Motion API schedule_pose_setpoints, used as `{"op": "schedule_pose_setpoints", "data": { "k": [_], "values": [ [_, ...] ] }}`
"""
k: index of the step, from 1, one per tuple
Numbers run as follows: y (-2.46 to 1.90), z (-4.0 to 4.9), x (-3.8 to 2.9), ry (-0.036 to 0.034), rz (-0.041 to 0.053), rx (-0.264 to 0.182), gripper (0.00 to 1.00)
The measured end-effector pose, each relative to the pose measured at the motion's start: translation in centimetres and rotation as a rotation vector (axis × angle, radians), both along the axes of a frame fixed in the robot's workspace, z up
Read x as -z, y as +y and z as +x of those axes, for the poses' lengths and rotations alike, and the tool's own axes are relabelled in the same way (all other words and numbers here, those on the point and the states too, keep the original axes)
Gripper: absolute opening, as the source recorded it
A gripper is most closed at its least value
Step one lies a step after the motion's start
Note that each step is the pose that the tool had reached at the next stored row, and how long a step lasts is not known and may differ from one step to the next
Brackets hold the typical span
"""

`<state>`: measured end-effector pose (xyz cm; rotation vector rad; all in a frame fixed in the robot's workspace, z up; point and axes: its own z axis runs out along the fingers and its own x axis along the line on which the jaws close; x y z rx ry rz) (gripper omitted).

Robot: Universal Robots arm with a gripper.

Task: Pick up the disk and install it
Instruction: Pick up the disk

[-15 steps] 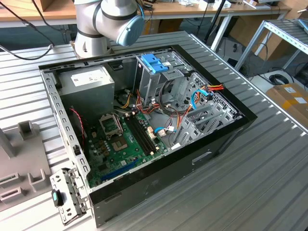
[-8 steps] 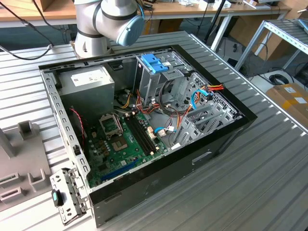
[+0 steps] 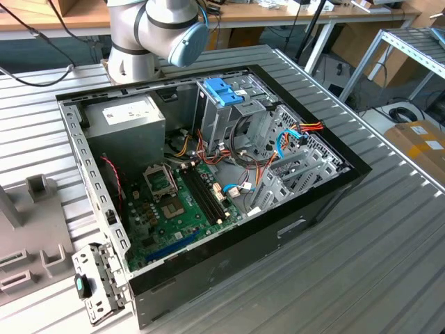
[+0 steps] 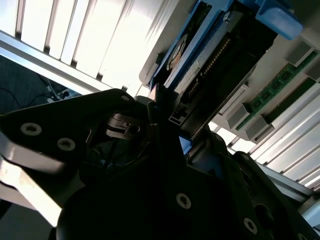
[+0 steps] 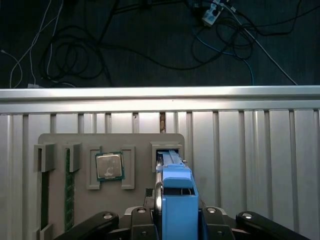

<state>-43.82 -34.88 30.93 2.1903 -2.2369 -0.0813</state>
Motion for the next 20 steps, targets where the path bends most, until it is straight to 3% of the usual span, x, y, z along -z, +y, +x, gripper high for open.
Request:
{"op": "schedule_pose_setpoints", "data": {
  "k": [20],
  "values": [
    [0.00, 0.00, -1.04, -0.0001, 0.0000, 0.000, 0.37]
  ]
}}
